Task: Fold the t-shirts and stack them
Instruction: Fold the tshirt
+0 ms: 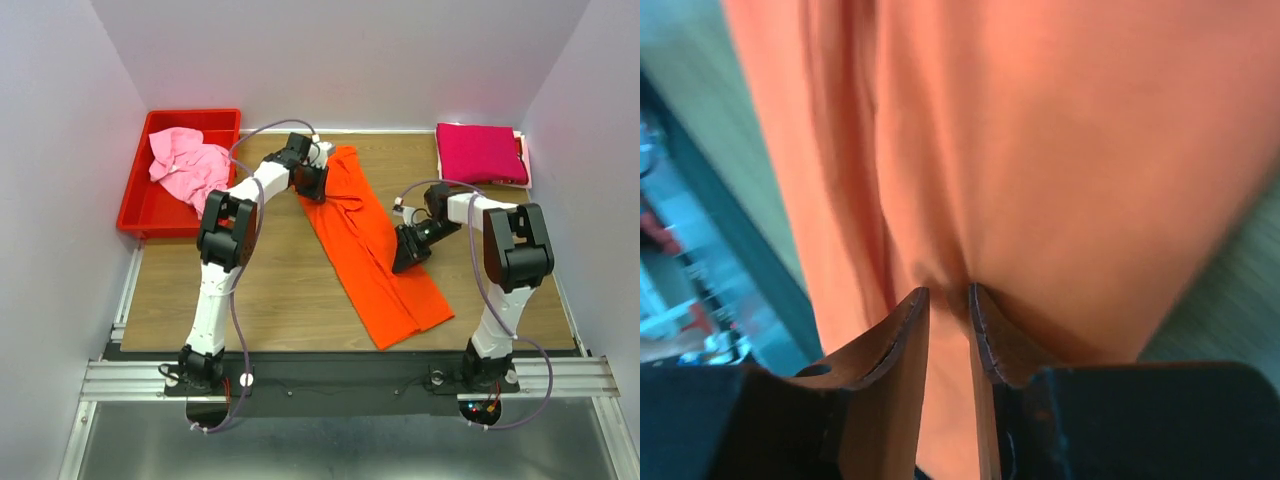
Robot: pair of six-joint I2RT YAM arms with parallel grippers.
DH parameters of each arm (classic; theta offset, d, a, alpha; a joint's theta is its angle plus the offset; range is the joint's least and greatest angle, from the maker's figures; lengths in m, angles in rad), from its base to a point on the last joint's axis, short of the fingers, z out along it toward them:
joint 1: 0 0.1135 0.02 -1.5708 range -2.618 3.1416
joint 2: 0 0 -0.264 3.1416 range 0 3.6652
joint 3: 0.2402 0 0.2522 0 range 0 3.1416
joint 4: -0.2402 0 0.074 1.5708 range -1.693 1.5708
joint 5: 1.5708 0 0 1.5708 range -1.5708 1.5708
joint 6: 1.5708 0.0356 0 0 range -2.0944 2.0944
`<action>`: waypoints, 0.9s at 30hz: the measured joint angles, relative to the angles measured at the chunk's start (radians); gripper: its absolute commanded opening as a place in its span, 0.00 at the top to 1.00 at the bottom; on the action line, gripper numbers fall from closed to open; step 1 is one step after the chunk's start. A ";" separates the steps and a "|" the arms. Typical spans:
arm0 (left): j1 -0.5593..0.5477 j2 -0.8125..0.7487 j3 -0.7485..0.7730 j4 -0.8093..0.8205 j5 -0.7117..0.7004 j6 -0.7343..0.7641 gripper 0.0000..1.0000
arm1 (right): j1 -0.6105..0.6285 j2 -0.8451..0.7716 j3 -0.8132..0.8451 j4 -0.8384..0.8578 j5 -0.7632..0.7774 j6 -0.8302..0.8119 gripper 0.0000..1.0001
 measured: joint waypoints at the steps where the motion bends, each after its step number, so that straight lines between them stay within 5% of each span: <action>1: 0.001 0.042 0.074 -0.015 -0.006 0.007 0.76 | 0.009 0.008 -0.002 0.003 -0.035 0.003 0.68; 7: 0.017 0.298 0.537 -0.143 -0.058 0.064 0.74 | 0.148 0.063 0.080 0.039 -0.166 0.049 0.66; 10: 0.036 0.311 0.562 -0.146 -0.093 0.087 0.70 | 0.200 0.068 0.177 0.047 -0.220 0.081 0.65; 20: 0.079 -0.016 0.153 -0.026 -0.025 0.119 0.66 | 0.138 0.077 0.415 0.114 -0.086 0.175 0.66; 27: 0.062 -0.174 -0.016 0.062 0.091 0.055 0.69 | 0.141 0.278 0.711 0.224 0.064 0.259 0.69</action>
